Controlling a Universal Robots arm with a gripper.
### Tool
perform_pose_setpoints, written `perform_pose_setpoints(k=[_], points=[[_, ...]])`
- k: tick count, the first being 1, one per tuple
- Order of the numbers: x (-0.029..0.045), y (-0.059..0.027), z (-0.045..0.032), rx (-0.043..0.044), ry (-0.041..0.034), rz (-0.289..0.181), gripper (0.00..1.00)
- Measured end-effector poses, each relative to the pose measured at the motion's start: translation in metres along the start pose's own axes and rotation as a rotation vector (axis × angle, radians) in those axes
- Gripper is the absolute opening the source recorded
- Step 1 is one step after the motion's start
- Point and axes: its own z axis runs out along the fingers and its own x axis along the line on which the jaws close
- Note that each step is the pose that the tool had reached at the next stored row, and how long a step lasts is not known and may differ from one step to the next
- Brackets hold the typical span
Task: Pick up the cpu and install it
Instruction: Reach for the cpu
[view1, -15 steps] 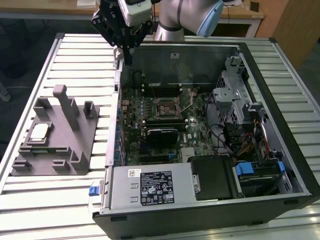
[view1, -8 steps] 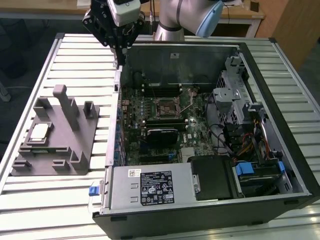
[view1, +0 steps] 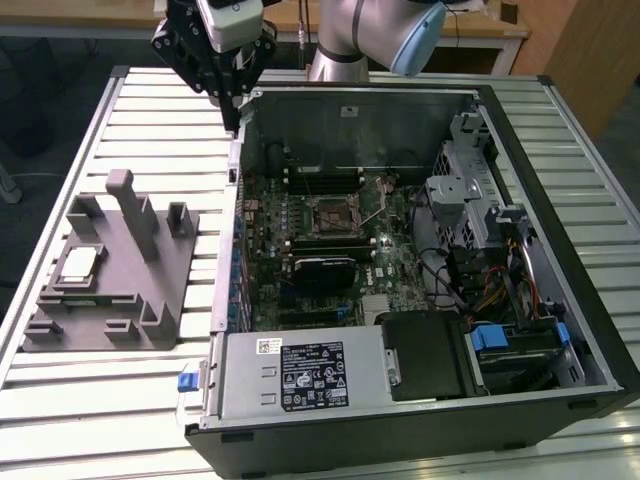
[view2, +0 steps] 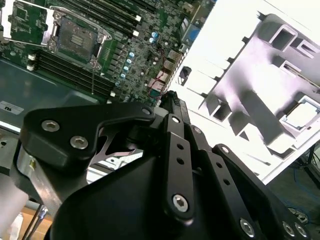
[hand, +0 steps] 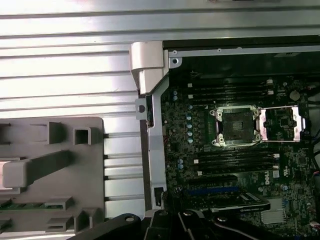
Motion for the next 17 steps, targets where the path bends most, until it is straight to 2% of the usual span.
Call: perform_pose_setpoints(k=[17], points=[[0.0355,-0.0027,-0.0016,-0.0015,-0.0182,-0.001,0.11]])
